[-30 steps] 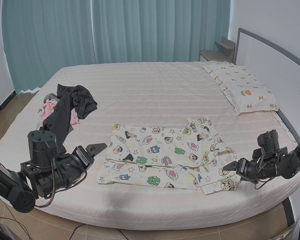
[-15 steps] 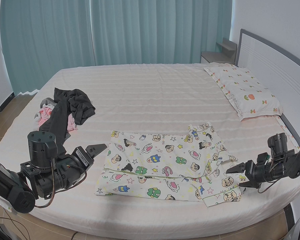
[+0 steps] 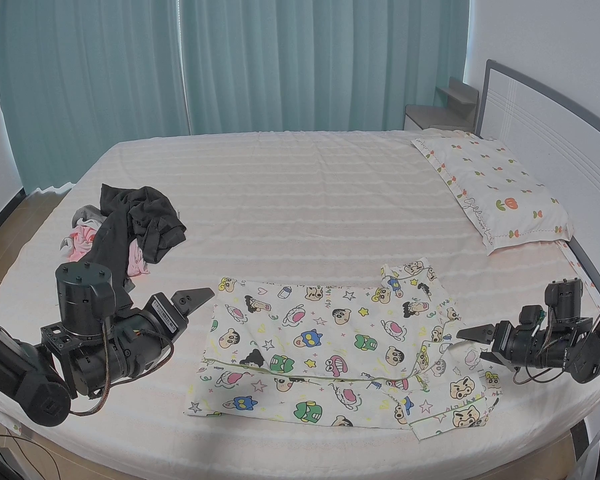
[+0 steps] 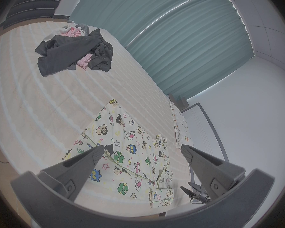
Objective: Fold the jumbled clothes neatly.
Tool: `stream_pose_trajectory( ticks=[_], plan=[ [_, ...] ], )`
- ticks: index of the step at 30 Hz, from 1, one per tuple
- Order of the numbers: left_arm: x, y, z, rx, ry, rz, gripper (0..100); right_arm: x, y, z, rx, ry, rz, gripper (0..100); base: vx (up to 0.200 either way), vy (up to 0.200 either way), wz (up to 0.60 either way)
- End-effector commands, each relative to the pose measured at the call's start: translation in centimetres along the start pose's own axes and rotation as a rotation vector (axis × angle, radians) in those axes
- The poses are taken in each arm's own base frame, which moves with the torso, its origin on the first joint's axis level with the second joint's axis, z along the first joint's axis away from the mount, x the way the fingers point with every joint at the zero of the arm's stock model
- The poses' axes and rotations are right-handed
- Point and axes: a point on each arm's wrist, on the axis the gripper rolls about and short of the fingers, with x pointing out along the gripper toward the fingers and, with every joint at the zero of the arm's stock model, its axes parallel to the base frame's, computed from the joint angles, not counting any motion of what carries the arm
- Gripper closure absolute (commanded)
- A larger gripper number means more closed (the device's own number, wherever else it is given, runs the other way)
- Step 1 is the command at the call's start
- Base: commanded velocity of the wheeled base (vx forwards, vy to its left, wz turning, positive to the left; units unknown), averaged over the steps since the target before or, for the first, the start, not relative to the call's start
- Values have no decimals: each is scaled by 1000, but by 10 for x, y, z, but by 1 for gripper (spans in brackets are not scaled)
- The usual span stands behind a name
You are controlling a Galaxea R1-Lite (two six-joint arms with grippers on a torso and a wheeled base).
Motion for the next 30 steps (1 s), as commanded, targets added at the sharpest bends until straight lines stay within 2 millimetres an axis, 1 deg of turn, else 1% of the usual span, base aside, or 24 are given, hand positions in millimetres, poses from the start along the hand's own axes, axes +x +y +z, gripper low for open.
stream_pose_trajectory(
  ticks=[1, 14, 20, 30],
  plan=[
    [1, 1, -1, -1, 3, 7, 0, 5, -9, -9, 26, 43, -31, 0, 0, 0, 0],
    [1, 2, -2, 3, 11, 11, 0, 6, -9, -9, 28, 43, -32, 0, 0, 0, 0],
    [1, 2, -5, 8, 21, 10, 0, 6, -9, -9, 29, 44, -29, 0, 200, 0, 0],
    [1, 1, -4, 7, 19, 4, 0, 6, -9, -9, 33, 53, -25, 0, 0, 0, 0]
  ],
)
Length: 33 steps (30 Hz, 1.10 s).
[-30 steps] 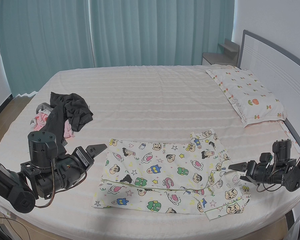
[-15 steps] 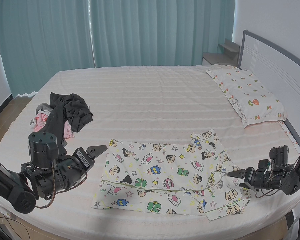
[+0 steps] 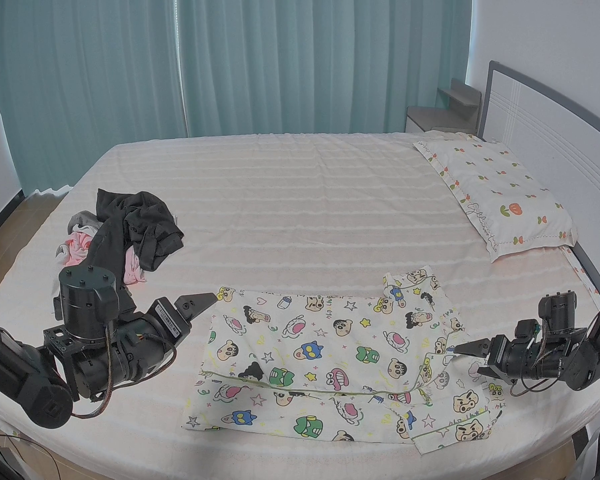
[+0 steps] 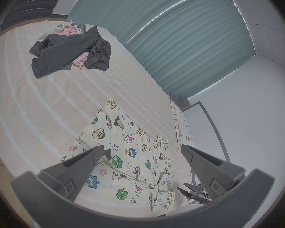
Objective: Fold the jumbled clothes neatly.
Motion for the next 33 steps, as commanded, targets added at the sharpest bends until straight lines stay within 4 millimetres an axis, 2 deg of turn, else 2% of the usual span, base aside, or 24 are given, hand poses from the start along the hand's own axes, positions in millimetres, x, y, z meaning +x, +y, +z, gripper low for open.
stream_pose_trajectory(
  ticks=[1, 11, 17, 33],
  plan=[
    [0, -1, -1, 1, 2, -3, 0, 1, 0, 0, 2, 2, 1, 0, 0, 0, 0],
    [-1, -4, -4, 10, 11, -16, 0, 1, 1, 1, -1, 0, 3, 0, 0, 0, 0],
    [-3, -5, -3, 8, 10, -23, 0, 1, -1, 0, 3, 2, -2, 0, 0, -200, 0],
    [2, -3, -5, 9, 17, -8, 0, 3, -1, -1, -4, 11, -2, 0, 0, 0, 0]
  ],
)
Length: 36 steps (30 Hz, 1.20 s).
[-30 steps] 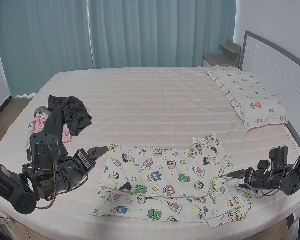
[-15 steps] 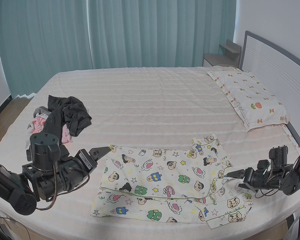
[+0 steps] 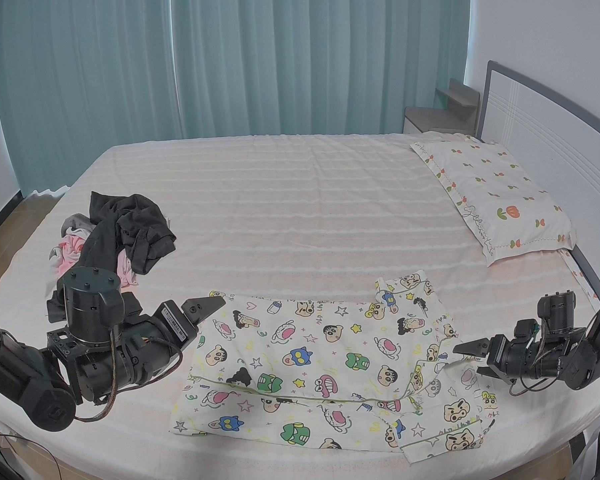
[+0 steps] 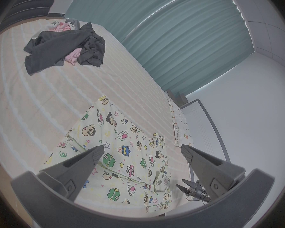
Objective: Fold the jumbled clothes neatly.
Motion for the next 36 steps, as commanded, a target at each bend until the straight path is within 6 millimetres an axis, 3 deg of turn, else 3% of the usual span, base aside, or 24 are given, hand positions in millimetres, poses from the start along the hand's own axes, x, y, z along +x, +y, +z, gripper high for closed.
stream_pose_trajectory(
  ticks=[1, 14, 19, 24, 26, 30, 32, 36],
  plan=[
    [1, 0, 0, -1, 0, 3, 0, 1, -1, -1, 0, 7, -6, 0, 0, 0, 0],
    [6, 2, 0, 6, -1, 18, 0, 0, -2, 1, 3, -6, -7, 0, 0, 0, 0],
    [-17, -26, 19, 40, -69, -92, 0, -1, 0, -1, -3, -3, -3, 0, 0, 0, 0],
    [-7, -28, 36, 149, -57, 9, 0, -1, 0, -2, -3, 2, -5, 0, 0, 0, 0],
    [7, -17, 48, 179, -47, 71, 0, -1, 0, -2, -3, 2, -5, 0, 0, 0, 0],
    [42, 25, 75, 235, 27, 144, 0, 0, 0, -2, -3, 4, -5, 0, 0, 0, 0],
    [58, 51, 76, 281, 90, 196, 0, 0, 1, -3, -7, 6, -4, 0, 0, 0, 0],
    [73, 75, 79, 321, 137, 232, 0, -1, 1, -2, -6, 5, -4, 0, 0, 0, 0]
  ],
)
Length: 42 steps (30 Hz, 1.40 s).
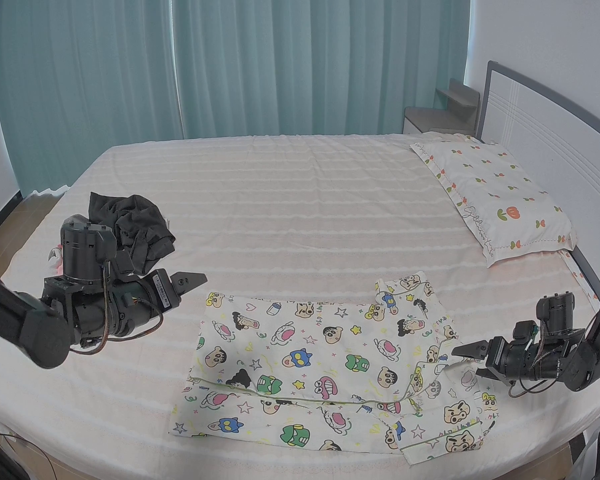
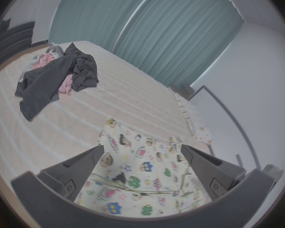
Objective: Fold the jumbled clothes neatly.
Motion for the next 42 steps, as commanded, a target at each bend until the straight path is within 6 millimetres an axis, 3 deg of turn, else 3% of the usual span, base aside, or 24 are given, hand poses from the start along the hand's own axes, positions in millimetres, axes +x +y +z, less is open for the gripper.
stream_pose_trajectory(
  ticks=[1, 4, 7, 13, 23, 30, 42],
  plan=[
    [55, 63, -5, 29, 144, 91, 0, 0, 0, -1, -1, 4, -1, 0, 0, 0, 0],
    [60, 70, -12, 50, 184, 87, 0, 0, 1, -1, -5, 2, 0, 0, 0, 0, 0],
    [50, 72, -26, 36, 245, 69, 0, 0, 1, -1, -6, 0, -2, 0, 0, 0, 0],
    [13, 63, -65, 1, 366, 43, 0, -1, 1, -1, -6, -2, -1, 0, 0, 0, 0],
    [-40, 40, -81, -67, 353, -51, 0, -7, 8, 5, -45, -70, 31, 0, 0, 0, 0],
    [-46, 31, -99, -101, 427, -61, 0, -17, 20, -1, -80, -152, -48, 0, -200, 0, 0],
    [-35, 37, -105, -222, 425, 58, 0, -50, 11, -49, -64, -60, -95, 0, -200, 0, 0]
  ],
)
